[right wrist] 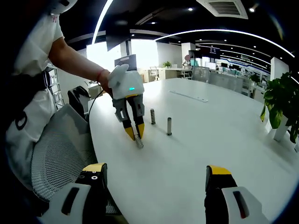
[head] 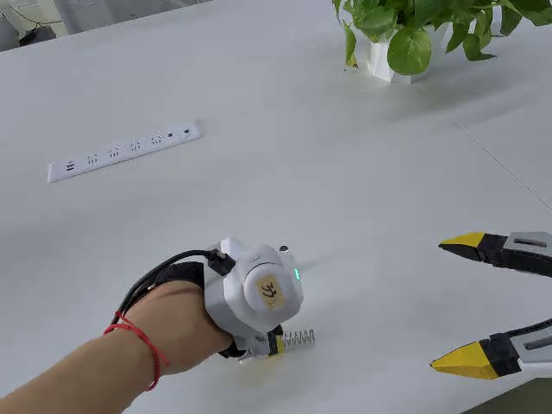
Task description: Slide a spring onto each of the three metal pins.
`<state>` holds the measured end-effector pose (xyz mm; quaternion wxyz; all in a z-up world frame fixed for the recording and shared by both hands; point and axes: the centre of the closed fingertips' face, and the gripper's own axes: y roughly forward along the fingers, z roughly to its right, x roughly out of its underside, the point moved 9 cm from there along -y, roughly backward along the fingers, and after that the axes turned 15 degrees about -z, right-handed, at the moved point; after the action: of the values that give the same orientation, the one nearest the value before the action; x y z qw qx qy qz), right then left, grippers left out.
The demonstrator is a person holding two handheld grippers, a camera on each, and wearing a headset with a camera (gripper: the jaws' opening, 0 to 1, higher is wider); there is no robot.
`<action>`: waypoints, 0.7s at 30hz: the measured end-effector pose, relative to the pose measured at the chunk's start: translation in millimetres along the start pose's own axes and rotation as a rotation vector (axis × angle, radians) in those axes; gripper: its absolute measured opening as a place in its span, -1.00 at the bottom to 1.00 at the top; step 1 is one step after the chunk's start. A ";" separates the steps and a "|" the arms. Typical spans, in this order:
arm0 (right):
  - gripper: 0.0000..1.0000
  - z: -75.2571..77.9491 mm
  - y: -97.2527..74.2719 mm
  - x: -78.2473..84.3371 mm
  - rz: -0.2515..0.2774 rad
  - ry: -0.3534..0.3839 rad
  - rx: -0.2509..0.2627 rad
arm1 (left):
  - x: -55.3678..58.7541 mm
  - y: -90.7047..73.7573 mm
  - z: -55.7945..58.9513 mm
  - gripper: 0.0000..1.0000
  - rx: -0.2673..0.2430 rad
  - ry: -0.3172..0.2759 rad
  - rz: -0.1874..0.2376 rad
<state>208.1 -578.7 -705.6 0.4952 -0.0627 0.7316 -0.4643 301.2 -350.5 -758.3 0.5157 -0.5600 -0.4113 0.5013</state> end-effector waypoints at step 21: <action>0.61 -10.5 -0.6 -53.8 0.040 -0.095 -0.059 | 12.7 -66.7 17.2 -0.87 -0.094 -0.119 0.277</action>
<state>226.7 -542.9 -668.5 0.5365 -0.0842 0.7218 -0.4291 290.1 -326.6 -693.4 0.3894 -0.6044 -0.3830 0.5800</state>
